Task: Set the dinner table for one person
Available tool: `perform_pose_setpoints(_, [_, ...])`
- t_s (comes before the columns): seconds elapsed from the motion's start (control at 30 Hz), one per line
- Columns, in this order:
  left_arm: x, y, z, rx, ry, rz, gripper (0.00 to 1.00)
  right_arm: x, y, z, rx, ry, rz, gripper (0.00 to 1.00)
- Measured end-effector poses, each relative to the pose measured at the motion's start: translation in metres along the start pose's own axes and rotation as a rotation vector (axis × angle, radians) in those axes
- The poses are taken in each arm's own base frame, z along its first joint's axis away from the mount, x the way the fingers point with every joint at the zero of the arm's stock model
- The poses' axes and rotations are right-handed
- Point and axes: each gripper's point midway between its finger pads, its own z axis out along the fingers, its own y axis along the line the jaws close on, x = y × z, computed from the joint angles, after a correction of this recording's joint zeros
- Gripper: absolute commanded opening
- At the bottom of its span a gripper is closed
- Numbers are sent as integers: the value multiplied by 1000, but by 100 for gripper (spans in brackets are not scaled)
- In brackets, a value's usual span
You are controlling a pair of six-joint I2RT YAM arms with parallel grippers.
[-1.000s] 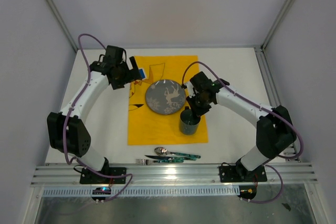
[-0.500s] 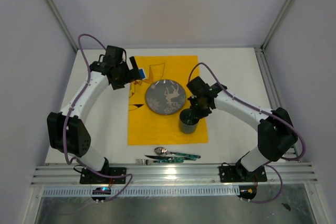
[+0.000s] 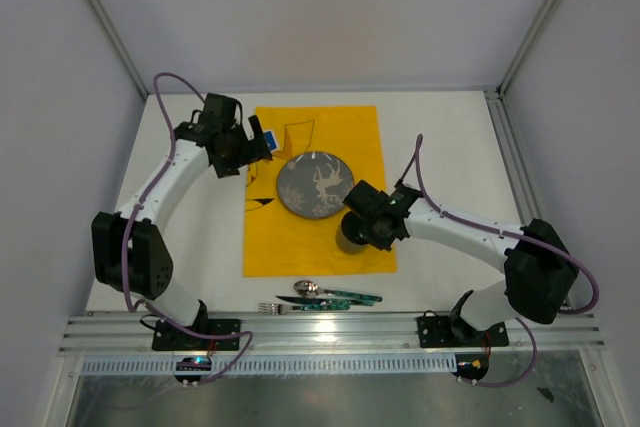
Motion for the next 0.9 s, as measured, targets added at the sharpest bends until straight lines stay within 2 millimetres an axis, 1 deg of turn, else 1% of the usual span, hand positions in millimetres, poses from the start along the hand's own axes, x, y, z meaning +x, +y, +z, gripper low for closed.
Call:
perform_pose_setpoints(0.07, [1, 0, 0, 1, 2, 0, 99, 1, 6, -3, 27, -14, 83, 3])
perform_pose_setpoints(0.2, [4, 2, 0, -2, 6, -1, 99, -4, 26, -6, 48, -28, 235, 3])
perform_pose_setpoints(0.3, [5, 3, -2, -1, 3, -1, 99, -9, 38, -11, 71, -35, 307, 3])
perform_pose_setpoints(0.37, [5, 3, -4, 1, -2, 0, 99, -13, 47, -17, 87, -39, 349, 3])
perform_pose_setpoints(0.47, [4, 2, -9, 6, -13, 1, 99, -19, 52, -27, 86, -46, 382, 3])
perform_pose_setpoints(0.53, [3, 2, -10, 8, -17, 1, 99, -22, 50, -30, 79, -65, 360, 3])
perform_pose_setpoints(0.57, [3, 2, -10, 8, -16, 1, 99, -23, 49, -30, 69, -74, 331, 3])
perform_pose_setpoints(0.67, [3, 2, -10, 8, -17, 1, 99, -26, 51, -32, -11, -96, 112, 3])
perform_pose_setpoints(0.8, [3, 2, -10, 6, -18, 1, 99, -28, 58, -35, -113, -109, -228, 3])
perform_pose_setpoints(0.87, [3, 2, -10, 5, -18, 1, 99, -27, 55, -36, -141, -107, -426, 3])
perform_pose_setpoints(0.9, [3, 2, -10, 5, -18, 1, 99, -26, 53, -36, -143, -103, -493, 3])
